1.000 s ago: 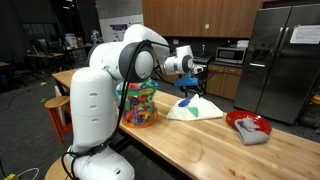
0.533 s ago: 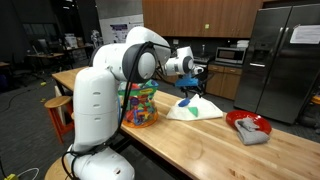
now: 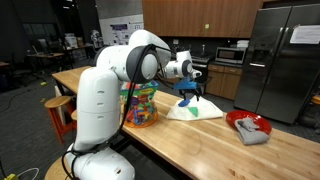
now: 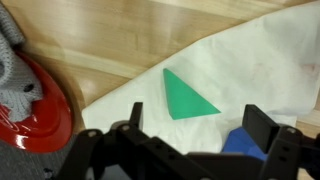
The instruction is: Put the green item in the plastic bag
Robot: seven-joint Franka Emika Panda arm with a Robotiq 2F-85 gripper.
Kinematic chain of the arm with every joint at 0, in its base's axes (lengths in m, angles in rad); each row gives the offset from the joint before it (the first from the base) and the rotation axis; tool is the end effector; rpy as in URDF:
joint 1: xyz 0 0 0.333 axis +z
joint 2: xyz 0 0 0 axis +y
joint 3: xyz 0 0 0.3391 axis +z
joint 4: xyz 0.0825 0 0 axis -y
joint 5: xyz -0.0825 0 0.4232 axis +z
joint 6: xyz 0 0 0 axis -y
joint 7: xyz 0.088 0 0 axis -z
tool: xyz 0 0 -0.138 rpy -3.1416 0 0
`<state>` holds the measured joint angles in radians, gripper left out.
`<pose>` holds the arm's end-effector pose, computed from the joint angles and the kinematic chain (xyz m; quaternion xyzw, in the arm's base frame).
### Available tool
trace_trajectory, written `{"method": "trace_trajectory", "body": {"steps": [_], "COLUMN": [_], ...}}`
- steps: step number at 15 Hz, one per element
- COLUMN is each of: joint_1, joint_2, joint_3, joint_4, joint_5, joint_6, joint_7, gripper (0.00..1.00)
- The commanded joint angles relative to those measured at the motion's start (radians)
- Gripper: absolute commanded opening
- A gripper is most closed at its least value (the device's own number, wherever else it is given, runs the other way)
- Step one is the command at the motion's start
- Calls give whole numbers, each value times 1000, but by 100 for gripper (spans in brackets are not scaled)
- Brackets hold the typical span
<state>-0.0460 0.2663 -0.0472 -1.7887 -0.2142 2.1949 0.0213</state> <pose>0.6848 -0.0751 0.3916 0.9929 0.0007 0.0658 0.0994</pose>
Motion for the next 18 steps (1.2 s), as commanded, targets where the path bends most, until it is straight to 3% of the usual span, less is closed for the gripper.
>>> {"method": "trace_trajectory", "body": {"steps": [1, 12, 18], "joint_1": [13, 17, 20], "joint_2": [83, 227, 249], "joint_3": [-7, -50, -56], "joint_4": [57, 129, 128], "joint_5": [8, 7, 23], "joint_6": [-10, 182, 197], "joint_7": [27, 133, 150], "gripper": [100, 100, 100]}}
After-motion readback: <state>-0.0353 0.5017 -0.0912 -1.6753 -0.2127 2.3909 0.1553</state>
